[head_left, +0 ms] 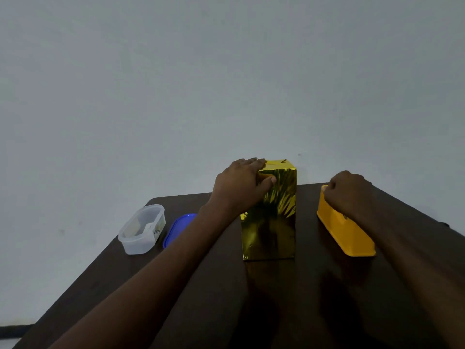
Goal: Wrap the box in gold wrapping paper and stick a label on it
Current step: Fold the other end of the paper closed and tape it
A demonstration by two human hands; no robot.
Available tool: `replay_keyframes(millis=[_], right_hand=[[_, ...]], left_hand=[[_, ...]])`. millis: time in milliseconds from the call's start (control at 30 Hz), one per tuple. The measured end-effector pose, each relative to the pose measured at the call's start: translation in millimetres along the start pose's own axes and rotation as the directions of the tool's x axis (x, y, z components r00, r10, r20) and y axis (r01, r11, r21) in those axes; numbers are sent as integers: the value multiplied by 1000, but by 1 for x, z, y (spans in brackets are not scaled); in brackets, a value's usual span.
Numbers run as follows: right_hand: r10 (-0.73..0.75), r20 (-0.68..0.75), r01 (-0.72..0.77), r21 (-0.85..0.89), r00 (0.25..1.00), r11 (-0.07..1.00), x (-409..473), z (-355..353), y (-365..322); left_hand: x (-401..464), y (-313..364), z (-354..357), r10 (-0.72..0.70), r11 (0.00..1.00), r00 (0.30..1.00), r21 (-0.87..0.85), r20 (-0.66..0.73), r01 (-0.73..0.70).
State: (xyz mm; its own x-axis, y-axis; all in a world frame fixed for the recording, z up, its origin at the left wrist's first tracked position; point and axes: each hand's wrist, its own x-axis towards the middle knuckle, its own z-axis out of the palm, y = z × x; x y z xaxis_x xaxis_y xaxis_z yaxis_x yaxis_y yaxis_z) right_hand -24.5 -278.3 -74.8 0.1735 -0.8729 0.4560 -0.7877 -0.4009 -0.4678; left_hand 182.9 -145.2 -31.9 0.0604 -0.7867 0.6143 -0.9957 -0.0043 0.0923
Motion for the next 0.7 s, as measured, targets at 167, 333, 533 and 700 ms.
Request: replay_keyframes(millis=[167, 333, 533, 700], right_hand=[[95, 34, -84, -237, 995, 968, -12, -11, 20], [181, 104, -158, -201, 978, 967, -17, -26, 25], [326, 247, -343, 30, 913, 939, -16, -31, 40], [354, 397, -457, 204, 847, 866, -13, -37, 45]], left_hand=[[2, 5, 4, -12, 1000, 1000, -16, 1, 12], [6, 8, 5, -9, 1000, 1000, -14, -9, 8], [8, 13, 9, -14, 1000, 1000, -13, -11, 14], [10, 11, 9, -15, 1000, 1000, -15, -10, 15]])
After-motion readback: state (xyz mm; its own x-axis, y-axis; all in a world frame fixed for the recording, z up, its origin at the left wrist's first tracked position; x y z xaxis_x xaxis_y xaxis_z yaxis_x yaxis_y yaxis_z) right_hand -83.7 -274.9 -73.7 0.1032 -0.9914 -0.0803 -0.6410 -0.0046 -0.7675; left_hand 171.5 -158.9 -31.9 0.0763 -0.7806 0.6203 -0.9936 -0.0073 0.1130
